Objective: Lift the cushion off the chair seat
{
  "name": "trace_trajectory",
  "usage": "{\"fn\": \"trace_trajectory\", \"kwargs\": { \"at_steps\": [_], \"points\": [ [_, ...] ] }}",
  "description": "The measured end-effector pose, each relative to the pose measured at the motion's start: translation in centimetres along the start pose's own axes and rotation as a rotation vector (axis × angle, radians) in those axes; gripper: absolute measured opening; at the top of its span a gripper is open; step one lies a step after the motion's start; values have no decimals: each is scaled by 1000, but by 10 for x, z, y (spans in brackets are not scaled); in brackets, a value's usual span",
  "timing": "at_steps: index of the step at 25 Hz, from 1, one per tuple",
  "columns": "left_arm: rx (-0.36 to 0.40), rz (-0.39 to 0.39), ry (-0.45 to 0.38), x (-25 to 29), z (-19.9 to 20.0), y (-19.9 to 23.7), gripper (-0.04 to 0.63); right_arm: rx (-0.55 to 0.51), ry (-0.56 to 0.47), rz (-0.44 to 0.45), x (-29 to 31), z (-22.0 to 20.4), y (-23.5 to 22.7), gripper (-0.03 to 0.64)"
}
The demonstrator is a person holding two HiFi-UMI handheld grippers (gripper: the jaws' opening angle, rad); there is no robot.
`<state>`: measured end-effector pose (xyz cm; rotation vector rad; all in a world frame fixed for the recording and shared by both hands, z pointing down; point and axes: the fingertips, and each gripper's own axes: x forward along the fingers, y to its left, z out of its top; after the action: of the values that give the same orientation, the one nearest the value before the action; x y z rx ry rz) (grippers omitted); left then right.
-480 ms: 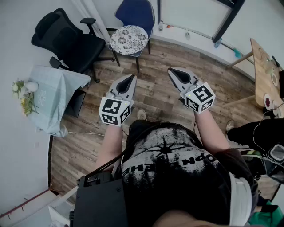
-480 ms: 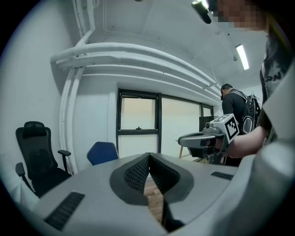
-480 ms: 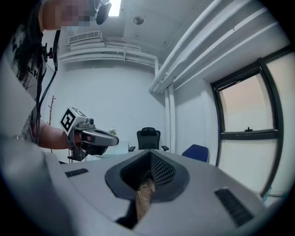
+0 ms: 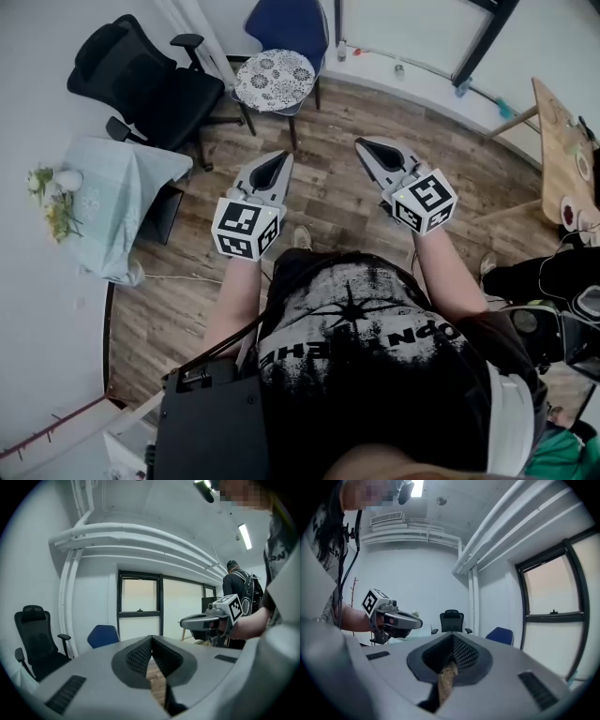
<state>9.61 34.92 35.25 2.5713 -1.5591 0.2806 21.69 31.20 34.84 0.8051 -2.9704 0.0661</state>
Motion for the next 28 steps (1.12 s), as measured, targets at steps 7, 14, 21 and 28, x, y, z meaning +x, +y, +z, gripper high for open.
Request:
{"fn": "trace_trajectory", "kwargs": {
  "at_steps": [7, 14, 21, 28],
  "points": [
    [2, -3, 4, 7, 1, -3, 12, 19, 5, -3, -2, -4, -6, 17],
    [12, 0, 17, 13, -5, -3, 12, 28, 16, -1, -5, -15, -11, 17],
    [7, -25, 6, 33, -5, 3, 12, 34, 9, -18, 2, -14, -29, 17],
    [-19, -55, 18, 60, -10, 40, 12, 30, 26, -44, 38, -18, -47, 17]
  ]
}}
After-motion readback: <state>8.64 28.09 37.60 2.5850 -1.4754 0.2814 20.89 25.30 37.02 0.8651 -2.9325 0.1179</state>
